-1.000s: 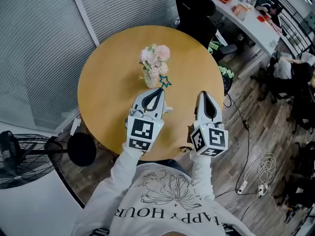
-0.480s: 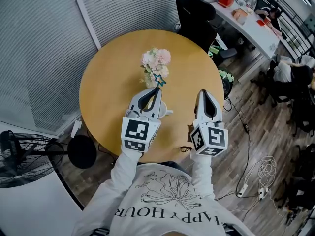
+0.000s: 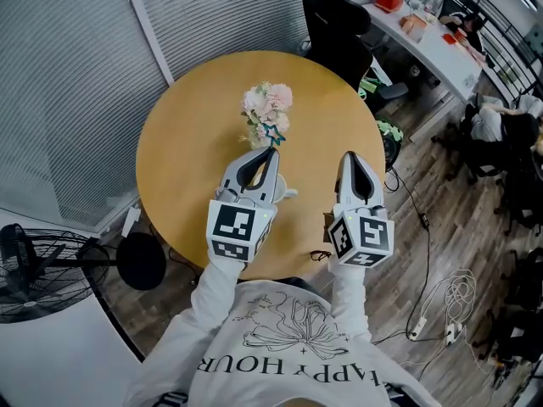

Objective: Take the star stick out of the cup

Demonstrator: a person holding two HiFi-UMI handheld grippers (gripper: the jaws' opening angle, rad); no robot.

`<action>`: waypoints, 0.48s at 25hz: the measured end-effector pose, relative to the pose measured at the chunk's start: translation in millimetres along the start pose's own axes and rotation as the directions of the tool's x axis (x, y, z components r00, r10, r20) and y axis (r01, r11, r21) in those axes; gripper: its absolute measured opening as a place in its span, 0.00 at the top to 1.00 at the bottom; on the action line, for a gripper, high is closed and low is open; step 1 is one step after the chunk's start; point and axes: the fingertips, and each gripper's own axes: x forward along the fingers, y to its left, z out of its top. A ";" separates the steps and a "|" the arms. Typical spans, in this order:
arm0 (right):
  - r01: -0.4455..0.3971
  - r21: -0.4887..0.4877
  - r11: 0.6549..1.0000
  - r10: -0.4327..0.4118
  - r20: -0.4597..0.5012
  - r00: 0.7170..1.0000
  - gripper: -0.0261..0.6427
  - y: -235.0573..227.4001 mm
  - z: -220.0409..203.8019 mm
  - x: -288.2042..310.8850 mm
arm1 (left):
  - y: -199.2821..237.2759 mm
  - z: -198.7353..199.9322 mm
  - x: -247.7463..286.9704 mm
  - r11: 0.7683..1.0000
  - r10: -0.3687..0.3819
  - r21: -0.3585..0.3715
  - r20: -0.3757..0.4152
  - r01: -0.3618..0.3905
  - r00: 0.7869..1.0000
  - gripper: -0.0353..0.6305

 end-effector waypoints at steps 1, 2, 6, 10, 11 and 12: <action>-0.001 0.001 1.000 0.001 0.000 1.000 0.94 -0.6 0.0 -0.3 | -0.5 0.4 0.1 1.000 -0.001 0.000 0.001 0.001 1.000 0.93; -0.001 0.003 1.000 0.001 0.000 1.000 0.94 -1.0 -0.2 -0.6 | -0.9 0.8 0.1 1.000 -0.002 0.000 0.003 0.002 1.000 0.93; -0.002 0.009 1.000 0.002 -0.003 1.000 0.94 -1.7 -1.5 -0.9 | -2.0 1.6 0.5 1.000 0.001 0.004 0.003 -0.001 1.000 0.93; -0.011 0.010 1.000 0.011 -0.005 1.000 0.94 -1.1 -2.8 -2.0 | -4.3 0.2 1.1 1.000 0.001 0.001 0.002 -0.001 1.000 0.93; -0.012 0.010 1.000 0.012 -0.005 1.000 0.94 -1.1 -3.0 -2.5 | -4.9 0.0 0.9 1.000 0.000 0.000 0.002 0.000 1.000 0.93; -0.012 0.010 1.000 0.012 -0.005 1.000 0.94 -1.0 -3.2 -3.0 | -5.4 0.0 0.6 1.000 -0.001 -0.001 0.002 0.001 1.000 0.93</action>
